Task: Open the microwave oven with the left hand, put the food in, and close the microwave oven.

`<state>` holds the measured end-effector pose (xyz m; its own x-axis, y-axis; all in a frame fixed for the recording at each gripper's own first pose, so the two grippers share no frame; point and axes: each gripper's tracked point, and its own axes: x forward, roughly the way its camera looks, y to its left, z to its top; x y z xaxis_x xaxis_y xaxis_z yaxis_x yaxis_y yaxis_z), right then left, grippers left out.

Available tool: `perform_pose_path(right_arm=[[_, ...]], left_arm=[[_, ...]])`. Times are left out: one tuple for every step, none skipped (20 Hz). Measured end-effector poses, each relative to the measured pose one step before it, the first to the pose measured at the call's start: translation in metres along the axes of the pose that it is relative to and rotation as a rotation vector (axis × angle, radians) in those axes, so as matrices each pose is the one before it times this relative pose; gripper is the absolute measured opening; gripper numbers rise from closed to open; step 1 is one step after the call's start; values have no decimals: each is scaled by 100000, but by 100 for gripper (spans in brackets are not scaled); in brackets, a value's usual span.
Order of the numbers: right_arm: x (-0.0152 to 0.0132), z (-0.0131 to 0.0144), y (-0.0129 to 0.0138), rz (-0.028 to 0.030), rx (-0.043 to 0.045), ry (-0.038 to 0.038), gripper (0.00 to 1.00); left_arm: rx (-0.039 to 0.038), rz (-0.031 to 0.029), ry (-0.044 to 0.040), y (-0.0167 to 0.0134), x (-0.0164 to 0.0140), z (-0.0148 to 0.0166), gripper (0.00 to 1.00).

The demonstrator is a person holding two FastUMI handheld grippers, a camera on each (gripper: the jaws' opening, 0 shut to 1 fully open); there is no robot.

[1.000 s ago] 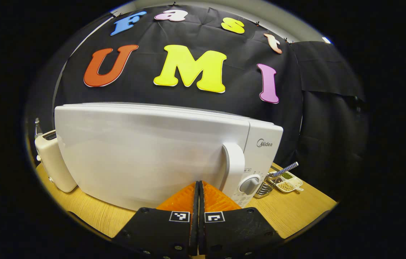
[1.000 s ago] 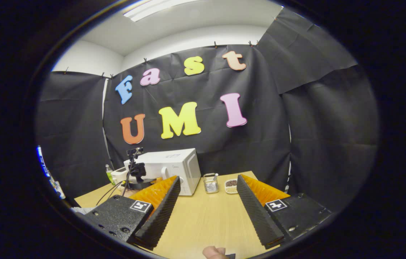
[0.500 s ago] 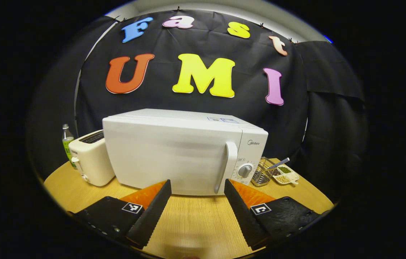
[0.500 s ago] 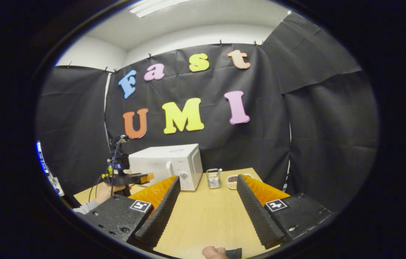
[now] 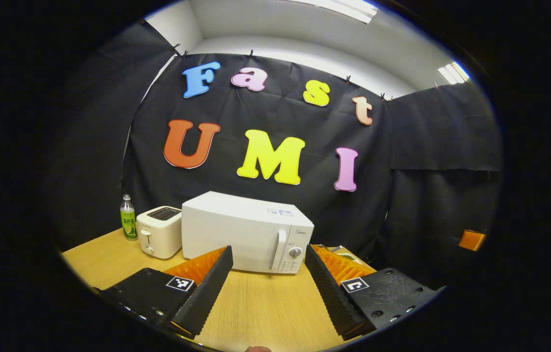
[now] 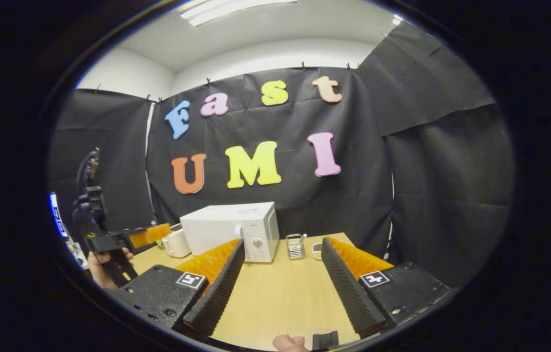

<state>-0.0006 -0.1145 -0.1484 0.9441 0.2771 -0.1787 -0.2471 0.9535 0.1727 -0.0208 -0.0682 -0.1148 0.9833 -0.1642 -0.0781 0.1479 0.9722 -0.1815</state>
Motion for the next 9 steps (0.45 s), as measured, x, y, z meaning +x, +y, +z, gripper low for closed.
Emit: perform_pose_path(right_arm=[[-486,370,229,-476,-24,-790,90],[-361,351,226,-143,93,-670,91],[-355,355,455,436,146,-940,91],[-299,429,421,768,88,-789,91],[-168,338,521,540,34,-678,100],[-175,340,217,246,-18,-734,91],[-71,127,-5,-99,-57,-631,100],[-175,280,151,-136,-28,-744,91],[-194,275,319,29,89,-968,91]], left_arm=[[1988,1550,-1613,67,-1736,920,94],[1886,1453,-1333,-20,-1613,900,93],[1396,515,-1128,-465,-1186,1275,93],[1012,-163,-1029,-478,-1145,882,93],[1054,441,-1236,-452,-994,712,93],[1034,431,-1570,-252,-1010,859,93],[1215,-486,-1011,-580,-850,510,93],[1249,-346,-512,-384,-806,184,93],[862,-504,-149,-334,-573,83,93]])
